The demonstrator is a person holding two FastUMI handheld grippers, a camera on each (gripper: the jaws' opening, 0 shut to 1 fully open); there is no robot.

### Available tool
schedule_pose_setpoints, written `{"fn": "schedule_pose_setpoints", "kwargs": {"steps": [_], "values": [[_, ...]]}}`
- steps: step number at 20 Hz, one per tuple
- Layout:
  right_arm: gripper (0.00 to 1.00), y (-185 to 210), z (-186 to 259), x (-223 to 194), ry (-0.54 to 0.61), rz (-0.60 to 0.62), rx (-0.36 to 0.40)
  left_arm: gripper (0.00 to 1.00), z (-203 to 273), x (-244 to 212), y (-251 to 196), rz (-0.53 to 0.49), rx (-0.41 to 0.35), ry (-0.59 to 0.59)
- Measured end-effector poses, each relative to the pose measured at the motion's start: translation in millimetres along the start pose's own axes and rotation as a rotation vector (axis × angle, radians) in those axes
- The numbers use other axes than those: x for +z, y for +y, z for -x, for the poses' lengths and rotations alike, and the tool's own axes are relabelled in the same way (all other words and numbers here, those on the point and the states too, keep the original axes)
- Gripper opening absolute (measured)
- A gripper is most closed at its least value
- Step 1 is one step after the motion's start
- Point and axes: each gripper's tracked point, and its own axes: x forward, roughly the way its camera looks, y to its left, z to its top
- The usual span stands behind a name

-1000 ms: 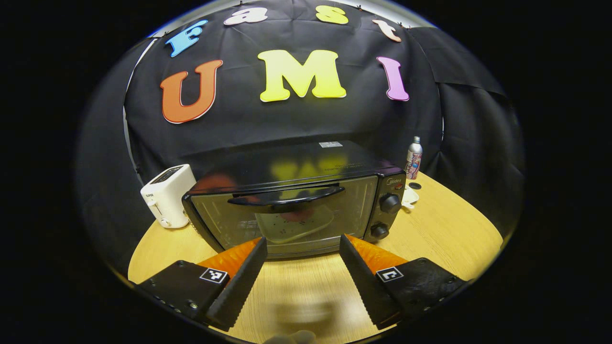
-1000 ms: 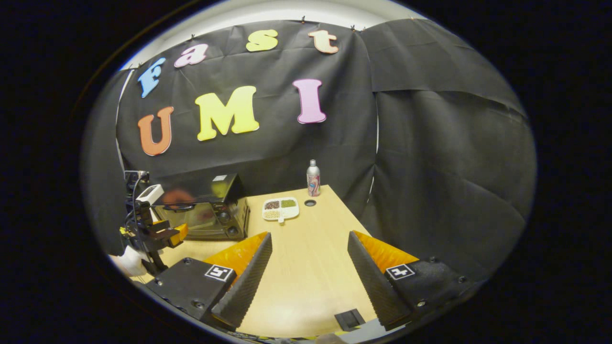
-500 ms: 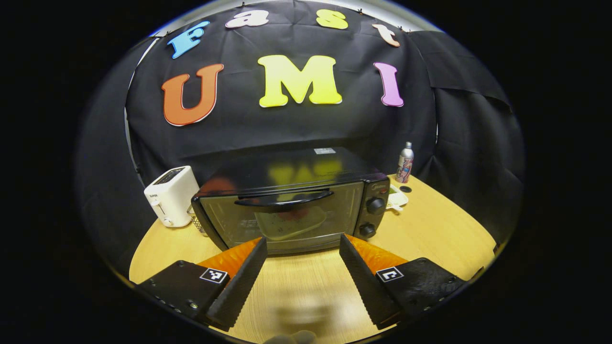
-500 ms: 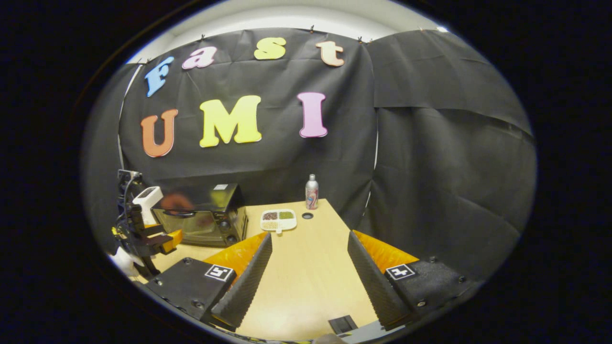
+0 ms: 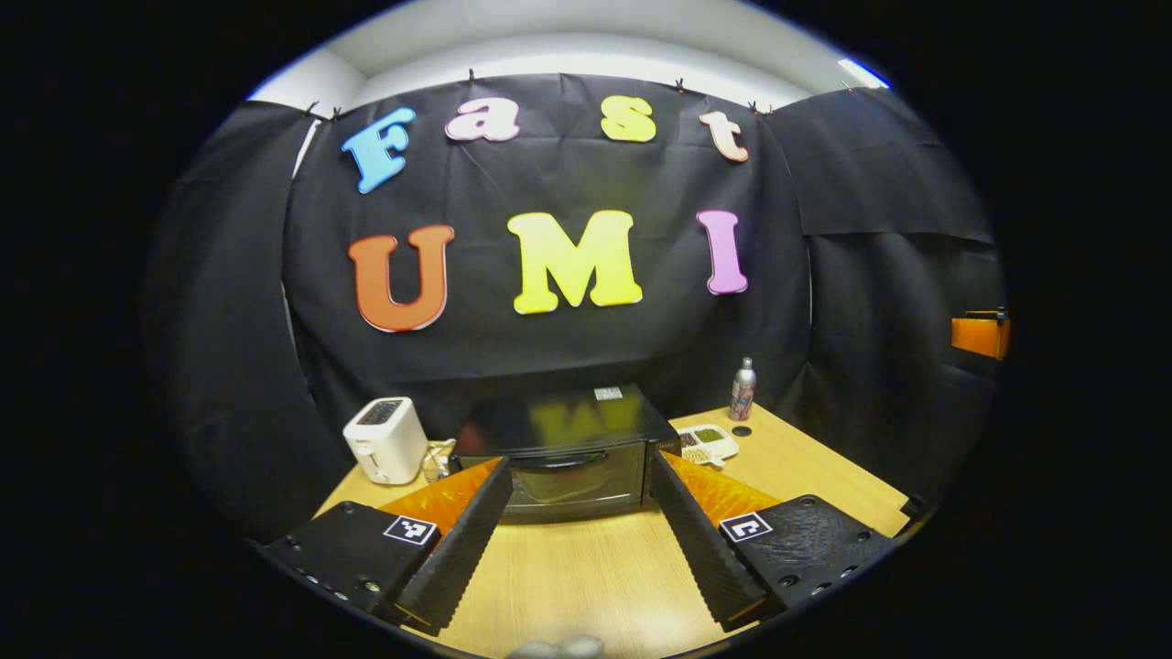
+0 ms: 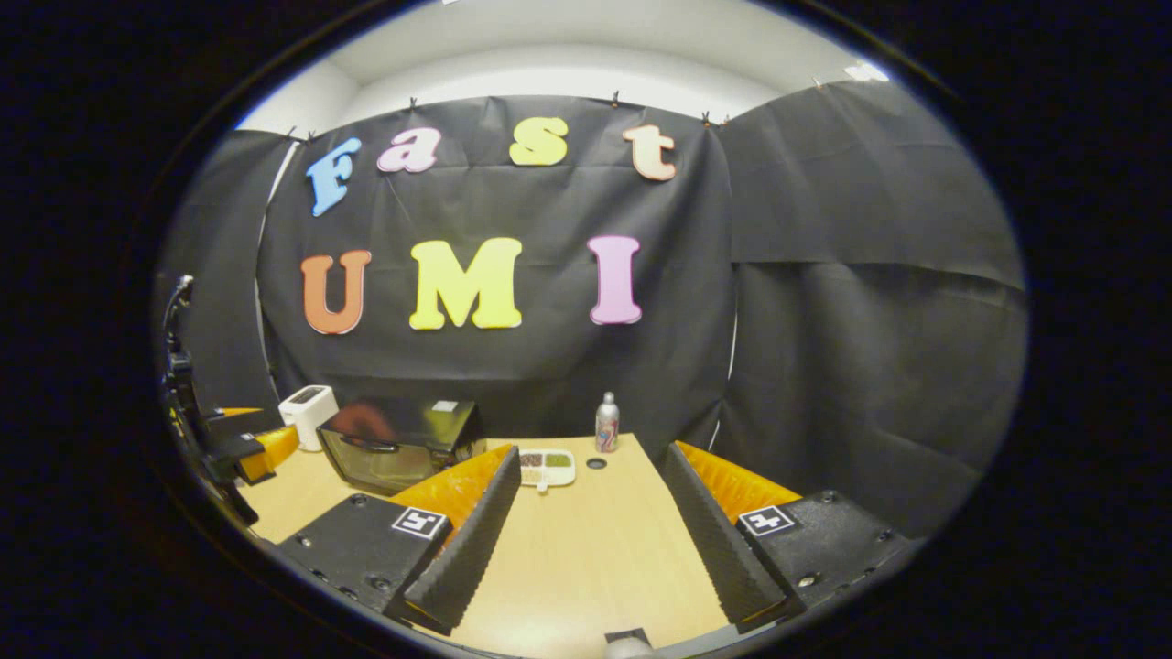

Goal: Open the electric oven with the left hand, put the food in, and close the electric oven.

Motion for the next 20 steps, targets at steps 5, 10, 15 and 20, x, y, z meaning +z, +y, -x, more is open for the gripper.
{"fn": "schedule_pose_setpoints", "kwargs": {"steps": [5,10,15,20], "values": [[0.96,-20.7,27.2,35.9,-0.104,0.062,0.063,0.96,72.5,63.6,-7.5,0.042,0.083,-0.126],[0.96,-23.9,54.7,52.2,-0.166,0.076,0.146,0.96,137.0,81.9,-1.5,0.089,0.191,-0.177],[0.96,-10.9,66.5,44.7,-0.168,0.041,0.224,0.96,178.0,86.5,9.5,0.094,0.272,-0.209],[0.96,-3.6,69.9,36.4,-0.151,0.011,0.249,0.96,191.0,82.2,6.8,0.075,0.288,-0.217]]}}
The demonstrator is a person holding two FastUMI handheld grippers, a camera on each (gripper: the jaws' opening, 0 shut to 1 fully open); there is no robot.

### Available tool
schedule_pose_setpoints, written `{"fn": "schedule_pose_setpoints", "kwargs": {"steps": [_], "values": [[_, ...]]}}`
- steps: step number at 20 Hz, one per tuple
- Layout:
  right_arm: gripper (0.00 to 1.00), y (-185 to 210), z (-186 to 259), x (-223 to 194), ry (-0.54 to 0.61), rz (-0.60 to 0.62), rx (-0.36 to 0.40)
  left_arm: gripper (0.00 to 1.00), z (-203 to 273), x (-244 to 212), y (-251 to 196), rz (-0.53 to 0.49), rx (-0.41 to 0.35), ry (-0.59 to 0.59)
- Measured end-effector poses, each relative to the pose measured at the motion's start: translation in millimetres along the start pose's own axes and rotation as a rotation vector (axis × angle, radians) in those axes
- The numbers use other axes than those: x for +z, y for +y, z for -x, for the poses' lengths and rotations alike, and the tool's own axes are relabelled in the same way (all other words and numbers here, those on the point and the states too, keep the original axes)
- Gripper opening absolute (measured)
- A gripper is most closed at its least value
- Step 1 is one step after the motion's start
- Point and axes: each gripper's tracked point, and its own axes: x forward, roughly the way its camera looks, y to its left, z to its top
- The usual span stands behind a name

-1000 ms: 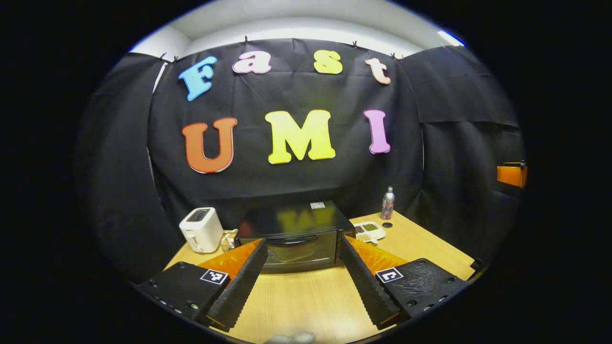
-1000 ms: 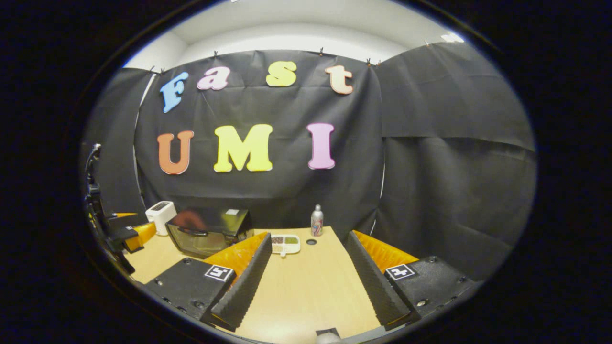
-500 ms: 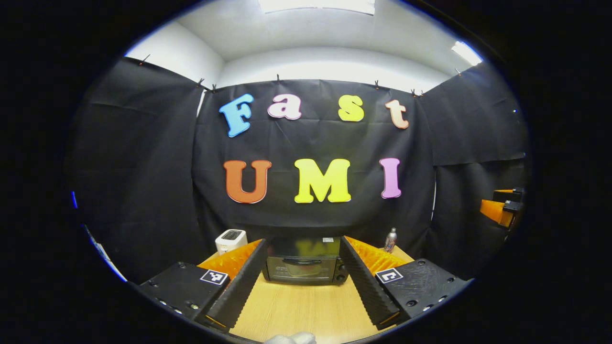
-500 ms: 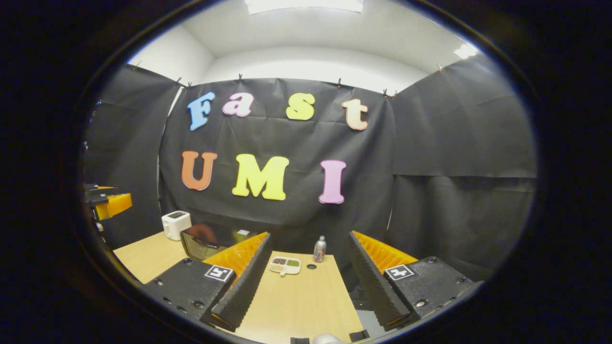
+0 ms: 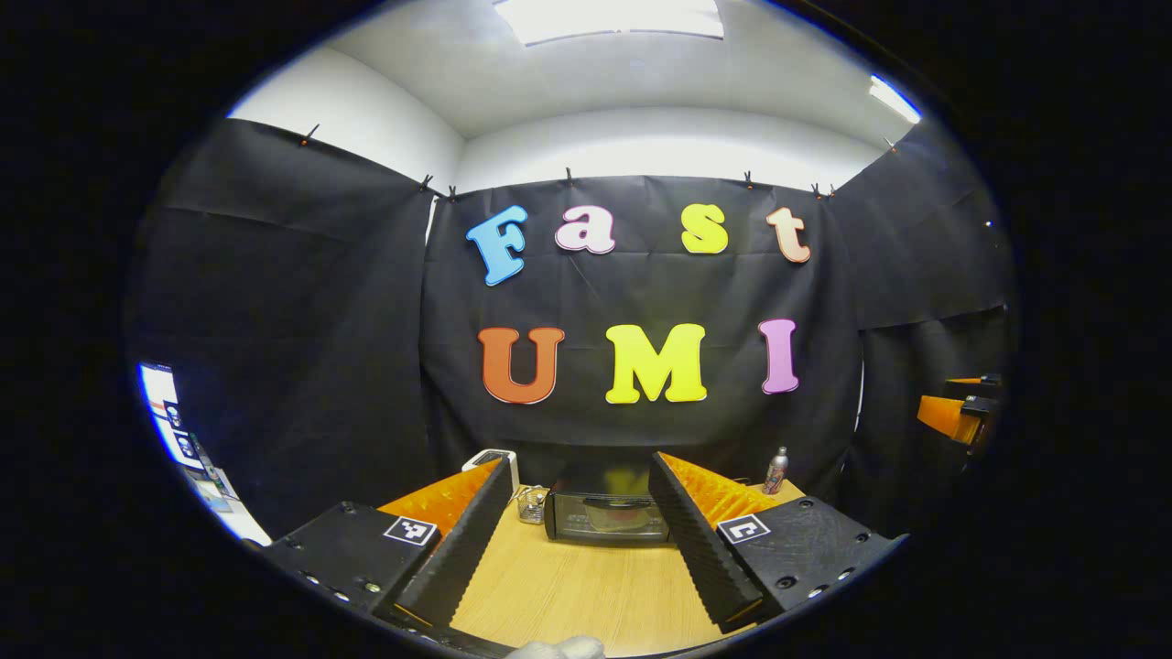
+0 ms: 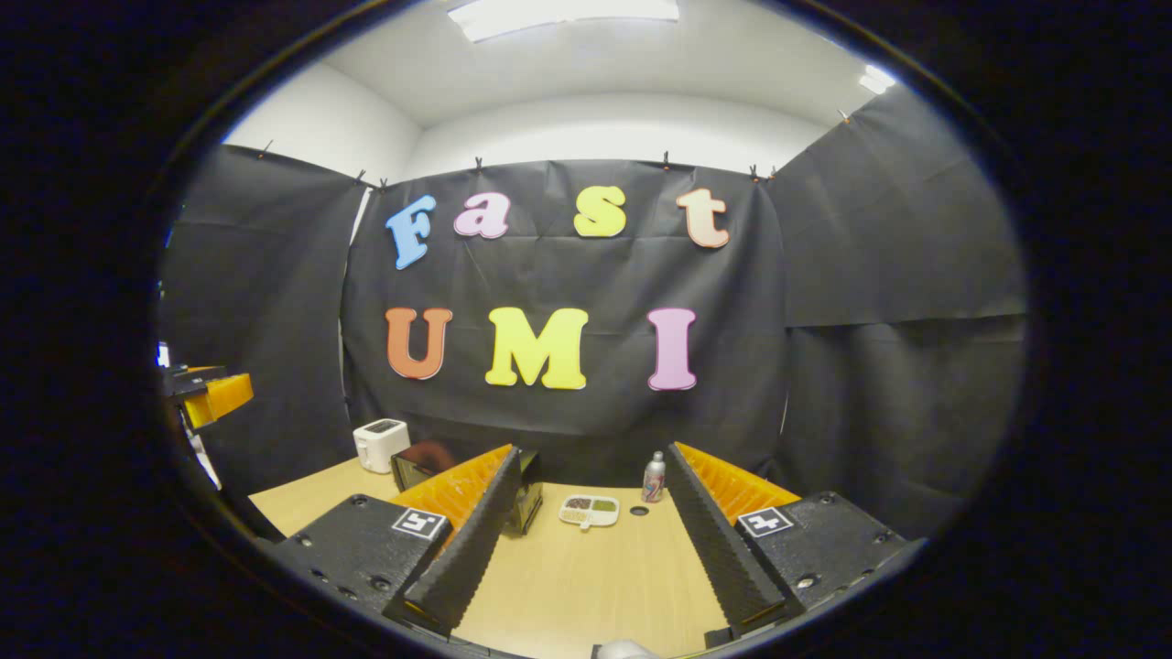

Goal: Open the electric oven with the left hand, put the food in, and close the electric oven.

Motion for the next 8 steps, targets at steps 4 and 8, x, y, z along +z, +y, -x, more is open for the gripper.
{"fn": "schedule_pose_setpoints", "kwargs": {"steps": [4,8], "values": [[0.96,-4.5,2.3,-2.1,0.016,-0.005,-0.023,0.95,-1.2,2.1,-3.4,-0.006,-0.019,-0.011],[0.96,-6.8,6.7,0.6,0.006,-0.003,-0.050,0.95,-4.8,2.7,-2.1,0.000,-0.036,-0.013]]}}
